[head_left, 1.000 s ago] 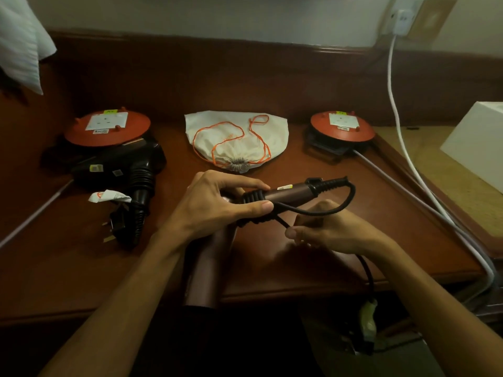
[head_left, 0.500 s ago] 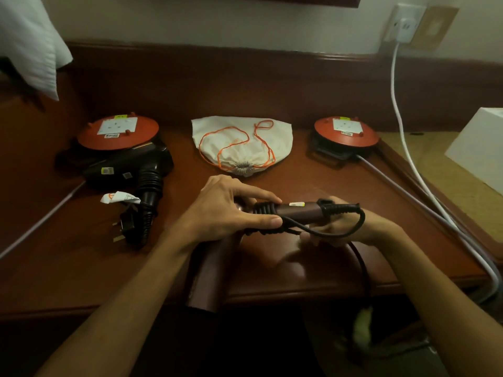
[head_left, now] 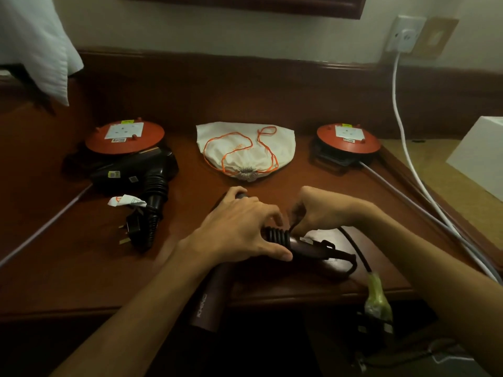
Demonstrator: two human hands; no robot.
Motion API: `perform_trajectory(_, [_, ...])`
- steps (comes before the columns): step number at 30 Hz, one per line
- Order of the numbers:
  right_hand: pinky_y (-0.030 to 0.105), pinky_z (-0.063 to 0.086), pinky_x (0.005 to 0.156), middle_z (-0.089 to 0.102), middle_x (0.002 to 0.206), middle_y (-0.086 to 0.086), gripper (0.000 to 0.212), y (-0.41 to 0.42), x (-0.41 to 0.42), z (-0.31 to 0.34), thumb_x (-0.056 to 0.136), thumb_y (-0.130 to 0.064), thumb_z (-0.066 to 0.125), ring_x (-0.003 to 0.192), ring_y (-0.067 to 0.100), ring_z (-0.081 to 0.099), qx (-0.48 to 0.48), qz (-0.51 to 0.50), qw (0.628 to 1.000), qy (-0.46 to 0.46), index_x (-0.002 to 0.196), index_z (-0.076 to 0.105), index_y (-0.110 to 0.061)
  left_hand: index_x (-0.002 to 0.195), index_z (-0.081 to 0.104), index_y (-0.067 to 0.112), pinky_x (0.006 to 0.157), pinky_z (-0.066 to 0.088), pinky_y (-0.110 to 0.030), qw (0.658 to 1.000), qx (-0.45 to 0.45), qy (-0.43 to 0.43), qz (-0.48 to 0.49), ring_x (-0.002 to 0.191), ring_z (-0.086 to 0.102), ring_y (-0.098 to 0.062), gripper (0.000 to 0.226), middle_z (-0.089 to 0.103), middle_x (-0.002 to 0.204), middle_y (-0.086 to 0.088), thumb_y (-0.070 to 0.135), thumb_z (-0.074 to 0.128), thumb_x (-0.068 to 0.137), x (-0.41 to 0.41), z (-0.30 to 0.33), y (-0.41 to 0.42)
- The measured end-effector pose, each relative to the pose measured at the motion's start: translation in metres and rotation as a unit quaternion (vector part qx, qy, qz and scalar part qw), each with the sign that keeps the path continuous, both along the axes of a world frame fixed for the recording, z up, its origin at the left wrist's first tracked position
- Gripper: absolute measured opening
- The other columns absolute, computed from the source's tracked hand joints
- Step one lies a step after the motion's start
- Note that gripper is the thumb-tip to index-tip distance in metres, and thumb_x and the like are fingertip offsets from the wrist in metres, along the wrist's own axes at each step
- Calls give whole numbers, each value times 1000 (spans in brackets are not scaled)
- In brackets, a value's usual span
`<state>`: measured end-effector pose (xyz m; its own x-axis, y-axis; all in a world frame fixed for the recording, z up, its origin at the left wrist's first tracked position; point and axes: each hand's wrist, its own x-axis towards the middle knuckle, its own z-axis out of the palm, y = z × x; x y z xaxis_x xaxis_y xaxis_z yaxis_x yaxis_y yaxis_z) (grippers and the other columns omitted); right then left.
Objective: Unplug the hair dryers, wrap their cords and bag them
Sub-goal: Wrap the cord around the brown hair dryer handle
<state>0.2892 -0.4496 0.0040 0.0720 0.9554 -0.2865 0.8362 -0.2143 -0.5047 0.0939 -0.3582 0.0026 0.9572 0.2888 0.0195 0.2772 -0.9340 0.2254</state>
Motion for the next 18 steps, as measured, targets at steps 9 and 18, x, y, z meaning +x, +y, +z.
perform_trajectory(9, [24, 39, 50, 57, 62, 4, 28, -17, -18, 24, 95, -1, 59, 54, 16, 48, -58, -69, 979, 180, 76, 76, -11, 152, 35, 40, 120, 17, -50, 996, 30, 84, 13, 128, 49, -20, 84, 62, 113, 4, 83, 53, 81, 8, 4, 6])
perform_trajectory(18, [32, 46, 52, 75, 81, 18, 10, -48, -57, 16, 101, 1, 50, 55, 23, 58, 83, -180, 954, 224, 102, 60, 3, 146, 39, 58, 116, 16, -57, 991, 40, 131, -14, 123, 52, -21, 57, 68, 123, 7, 78, 34, 93, 15, 5, 11])
